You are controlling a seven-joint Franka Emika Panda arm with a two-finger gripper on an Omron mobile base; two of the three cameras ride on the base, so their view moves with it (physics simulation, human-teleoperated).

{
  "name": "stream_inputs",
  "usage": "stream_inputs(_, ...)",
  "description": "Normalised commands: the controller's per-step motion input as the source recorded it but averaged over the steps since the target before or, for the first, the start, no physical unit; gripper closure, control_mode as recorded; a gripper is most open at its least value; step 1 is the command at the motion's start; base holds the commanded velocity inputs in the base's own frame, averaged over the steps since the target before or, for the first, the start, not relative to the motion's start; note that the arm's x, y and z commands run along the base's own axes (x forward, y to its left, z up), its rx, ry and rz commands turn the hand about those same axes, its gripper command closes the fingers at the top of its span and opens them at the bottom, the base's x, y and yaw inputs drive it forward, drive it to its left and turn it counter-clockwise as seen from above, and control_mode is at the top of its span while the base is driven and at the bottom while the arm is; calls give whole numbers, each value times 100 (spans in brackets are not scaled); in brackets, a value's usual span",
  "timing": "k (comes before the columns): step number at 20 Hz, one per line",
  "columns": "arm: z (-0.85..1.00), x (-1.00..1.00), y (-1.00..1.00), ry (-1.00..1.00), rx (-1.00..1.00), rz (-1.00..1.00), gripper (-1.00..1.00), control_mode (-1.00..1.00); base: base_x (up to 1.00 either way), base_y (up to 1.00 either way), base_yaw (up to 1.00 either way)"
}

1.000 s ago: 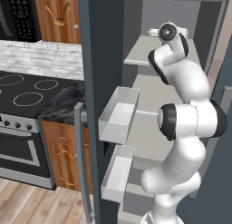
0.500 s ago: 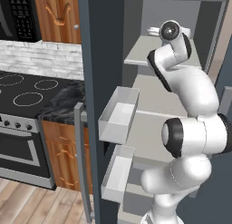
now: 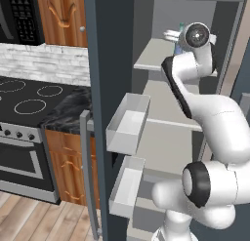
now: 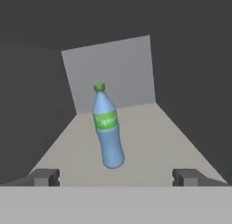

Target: Take the bottled waters from the counter and place them in the freezer to freeze. Close the freezer door after placing the bottles.

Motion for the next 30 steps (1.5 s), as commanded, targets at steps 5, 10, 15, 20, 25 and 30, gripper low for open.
stream_inputs(5,15,-100,14,0,4,21,-100,-100,0,0,0)
stream_inputs(10,28,-100,37,2,0,23,-100,-100,0,0,0)
stream_inputs(15,6,-100,25,9,-1,15,-100,-100,0,0,0)
stream_inputs(20,-17,-91,21,23,-4,3,-100,-100,0,0,0)
stream_inputs(25,-28,-85,5,34,-4,-5,-100,-100,0,0,0)
stream_inputs(30,-33,-77,-2,26,-1,-5,-100,-100,0,0,0)
